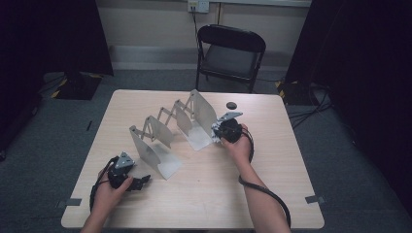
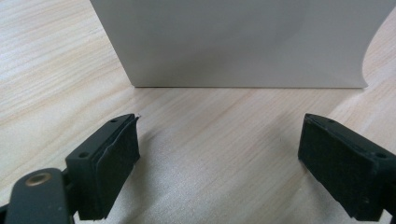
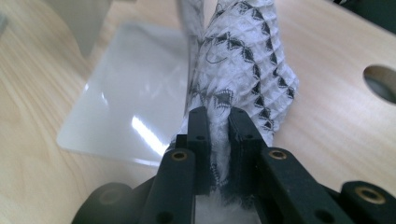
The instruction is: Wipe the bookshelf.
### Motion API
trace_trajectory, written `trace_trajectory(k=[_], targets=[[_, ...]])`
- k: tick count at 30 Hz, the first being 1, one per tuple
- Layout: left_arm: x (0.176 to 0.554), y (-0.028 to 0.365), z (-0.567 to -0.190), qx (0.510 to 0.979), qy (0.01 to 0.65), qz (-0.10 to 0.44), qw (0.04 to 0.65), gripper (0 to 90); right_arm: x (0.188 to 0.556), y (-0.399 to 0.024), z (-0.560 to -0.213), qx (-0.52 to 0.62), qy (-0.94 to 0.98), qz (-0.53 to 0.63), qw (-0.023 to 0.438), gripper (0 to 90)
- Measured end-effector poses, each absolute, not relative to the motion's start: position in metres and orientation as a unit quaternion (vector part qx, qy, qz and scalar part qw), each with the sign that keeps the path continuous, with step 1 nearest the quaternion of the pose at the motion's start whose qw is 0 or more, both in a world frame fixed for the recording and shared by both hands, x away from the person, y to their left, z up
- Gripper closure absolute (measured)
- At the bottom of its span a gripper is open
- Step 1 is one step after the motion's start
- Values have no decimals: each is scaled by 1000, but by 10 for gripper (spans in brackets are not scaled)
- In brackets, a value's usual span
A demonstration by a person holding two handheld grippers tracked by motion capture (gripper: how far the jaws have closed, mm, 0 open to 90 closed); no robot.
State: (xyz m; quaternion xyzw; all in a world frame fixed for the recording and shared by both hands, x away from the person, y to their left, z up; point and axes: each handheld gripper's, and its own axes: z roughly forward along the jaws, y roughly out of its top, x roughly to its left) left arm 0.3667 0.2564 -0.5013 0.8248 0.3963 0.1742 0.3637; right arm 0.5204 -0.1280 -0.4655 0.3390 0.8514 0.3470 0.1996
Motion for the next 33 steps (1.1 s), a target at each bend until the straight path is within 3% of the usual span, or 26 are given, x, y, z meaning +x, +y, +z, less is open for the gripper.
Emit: trace_trajectory(k=[9, 33], targets=[[367, 256, -501, 825, 396, 174, 364, 121, 502, -133, -481, 347, 853, 342, 187, 802], [367, 256, -501, 825, 396, 174, 364, 121, 437, -153, -483, 323, 862, 349, 177, 785]])
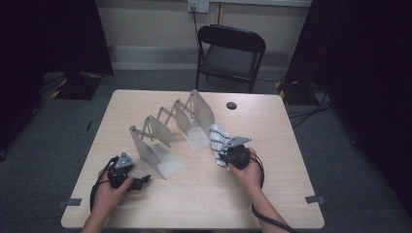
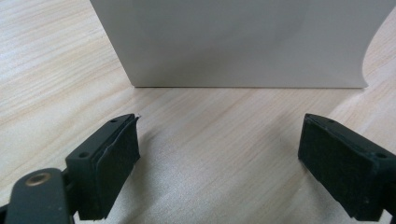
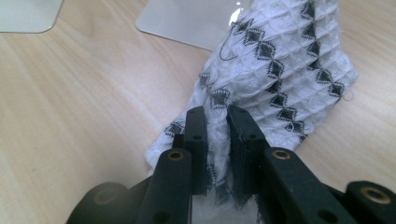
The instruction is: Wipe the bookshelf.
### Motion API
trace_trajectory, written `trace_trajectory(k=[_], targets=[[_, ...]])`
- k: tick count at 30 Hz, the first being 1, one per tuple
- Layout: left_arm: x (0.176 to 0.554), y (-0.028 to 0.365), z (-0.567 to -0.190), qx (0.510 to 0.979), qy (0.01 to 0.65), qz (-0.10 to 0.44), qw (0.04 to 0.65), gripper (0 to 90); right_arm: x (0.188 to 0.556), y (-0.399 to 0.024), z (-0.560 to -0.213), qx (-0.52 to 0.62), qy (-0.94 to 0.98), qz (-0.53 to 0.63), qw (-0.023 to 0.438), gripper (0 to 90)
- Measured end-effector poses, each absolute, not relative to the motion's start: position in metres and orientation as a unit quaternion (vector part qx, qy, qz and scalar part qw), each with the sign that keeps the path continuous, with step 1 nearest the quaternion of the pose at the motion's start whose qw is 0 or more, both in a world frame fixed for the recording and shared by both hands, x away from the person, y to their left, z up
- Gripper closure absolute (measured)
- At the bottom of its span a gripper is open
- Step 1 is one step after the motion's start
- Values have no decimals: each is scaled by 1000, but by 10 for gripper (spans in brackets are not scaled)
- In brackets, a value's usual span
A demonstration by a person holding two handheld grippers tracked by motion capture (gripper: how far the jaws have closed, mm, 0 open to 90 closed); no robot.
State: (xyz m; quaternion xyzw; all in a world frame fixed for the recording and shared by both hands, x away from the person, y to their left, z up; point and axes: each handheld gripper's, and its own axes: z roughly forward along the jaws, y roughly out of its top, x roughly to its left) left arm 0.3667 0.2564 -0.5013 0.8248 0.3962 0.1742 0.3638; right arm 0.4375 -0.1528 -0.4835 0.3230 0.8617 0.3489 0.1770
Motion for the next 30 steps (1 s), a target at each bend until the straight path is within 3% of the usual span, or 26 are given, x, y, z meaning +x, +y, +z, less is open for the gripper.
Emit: trace_trajectory(k=[30], targets=[[366, 256, -501, 824, 399, 174, 364, 122, 404, -142, -483, 281, 879, 350, 160, 778]])
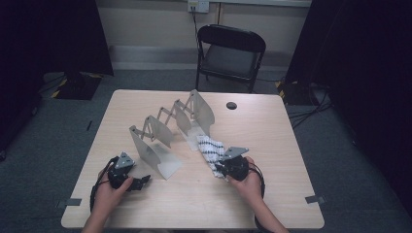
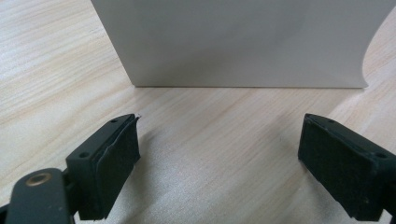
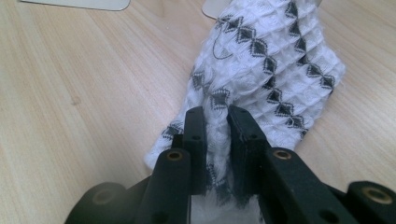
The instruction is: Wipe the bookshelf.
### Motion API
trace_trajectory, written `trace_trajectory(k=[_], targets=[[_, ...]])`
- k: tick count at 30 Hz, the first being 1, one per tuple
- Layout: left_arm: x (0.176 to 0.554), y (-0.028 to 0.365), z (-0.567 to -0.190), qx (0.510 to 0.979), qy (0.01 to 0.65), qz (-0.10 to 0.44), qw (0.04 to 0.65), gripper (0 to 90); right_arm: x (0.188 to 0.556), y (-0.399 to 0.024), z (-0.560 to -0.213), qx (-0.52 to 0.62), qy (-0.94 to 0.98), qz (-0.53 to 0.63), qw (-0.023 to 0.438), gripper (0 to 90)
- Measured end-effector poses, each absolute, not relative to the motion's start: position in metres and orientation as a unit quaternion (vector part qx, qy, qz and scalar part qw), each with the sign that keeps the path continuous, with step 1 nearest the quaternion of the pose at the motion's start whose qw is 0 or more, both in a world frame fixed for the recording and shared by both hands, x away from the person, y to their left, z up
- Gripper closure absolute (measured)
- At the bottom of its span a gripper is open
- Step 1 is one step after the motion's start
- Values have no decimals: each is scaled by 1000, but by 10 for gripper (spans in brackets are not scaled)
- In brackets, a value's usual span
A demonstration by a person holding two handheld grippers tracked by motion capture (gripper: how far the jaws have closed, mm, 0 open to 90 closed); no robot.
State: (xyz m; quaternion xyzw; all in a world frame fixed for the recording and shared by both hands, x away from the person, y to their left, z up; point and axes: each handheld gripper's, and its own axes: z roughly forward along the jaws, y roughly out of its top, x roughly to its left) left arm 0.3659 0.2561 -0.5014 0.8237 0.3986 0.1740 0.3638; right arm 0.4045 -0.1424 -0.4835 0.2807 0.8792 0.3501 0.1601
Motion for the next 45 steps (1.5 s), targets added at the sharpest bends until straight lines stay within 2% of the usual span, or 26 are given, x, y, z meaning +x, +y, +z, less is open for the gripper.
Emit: trace_trajectory(k=[24, 29, 36, 40, 45], targets=[[366, 257, -501, 827, 394, 176, 360, 124, 430, -113, -484, 304, 872, 352, 154, 747], [366, 257, -501, 827, 394, 176, 360, 126, 431, -111, -482, 313, 871, 344, 161, 617], [366, 257, -501, 827, 395, 176, 361, 126, 433, -115, -473, 355, 842, 360, 187, 342], [366, 257, -501, 827, 395, 176, 360, 126, 439, -116, -474, 377, 829, 368, 190, 300], [366, 257, -501, 827, 394, 176, 360, 126, 444, -106, -480, 390, 821, 373, 187, 289]])
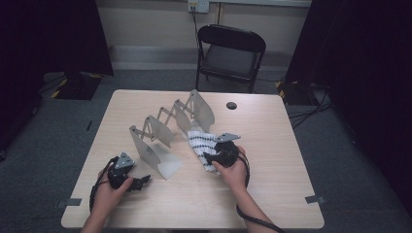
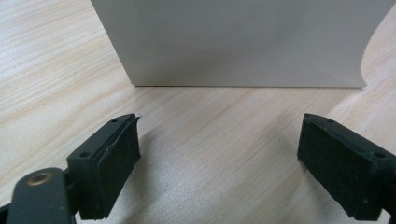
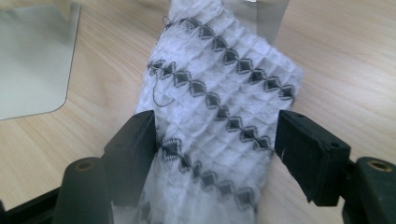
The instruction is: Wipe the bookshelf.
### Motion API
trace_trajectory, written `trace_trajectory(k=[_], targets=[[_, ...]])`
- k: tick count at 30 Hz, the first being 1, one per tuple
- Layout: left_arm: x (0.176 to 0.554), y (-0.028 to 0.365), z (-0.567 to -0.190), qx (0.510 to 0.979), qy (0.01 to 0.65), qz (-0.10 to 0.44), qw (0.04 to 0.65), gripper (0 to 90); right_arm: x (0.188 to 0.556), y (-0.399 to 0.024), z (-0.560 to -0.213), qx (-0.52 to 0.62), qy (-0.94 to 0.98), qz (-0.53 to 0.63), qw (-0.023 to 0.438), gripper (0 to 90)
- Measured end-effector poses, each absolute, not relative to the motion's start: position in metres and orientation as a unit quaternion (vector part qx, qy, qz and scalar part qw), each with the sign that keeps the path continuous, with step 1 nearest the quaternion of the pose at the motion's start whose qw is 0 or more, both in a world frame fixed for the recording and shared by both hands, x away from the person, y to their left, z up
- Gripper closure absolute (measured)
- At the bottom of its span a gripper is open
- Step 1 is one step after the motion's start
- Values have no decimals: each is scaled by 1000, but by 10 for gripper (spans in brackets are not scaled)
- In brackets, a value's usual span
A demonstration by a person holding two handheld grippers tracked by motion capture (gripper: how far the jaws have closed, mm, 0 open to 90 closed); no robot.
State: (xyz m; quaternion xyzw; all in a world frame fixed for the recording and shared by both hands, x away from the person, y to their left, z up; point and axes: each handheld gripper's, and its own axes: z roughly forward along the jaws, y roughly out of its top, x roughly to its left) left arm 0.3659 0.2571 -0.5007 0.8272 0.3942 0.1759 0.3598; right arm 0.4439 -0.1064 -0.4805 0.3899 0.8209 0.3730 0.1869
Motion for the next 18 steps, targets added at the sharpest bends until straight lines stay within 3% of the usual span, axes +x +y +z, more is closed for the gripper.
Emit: trace_trajectory(k=[6, 15, 18], targets=[[366, 257, -501, 827, 394, 176, 360, 126, 448, -97, -493, 401, 823, 366, 164, 349], [366, 257, -501, 827, 394, 176, 360, 126, 443, -95, -489, 374, 839, 367, 147, 667], [366, 257, -501, 827, 394, 176, 360, 126, 440, -93, -486, 367, 843, 359, 162, 637]])
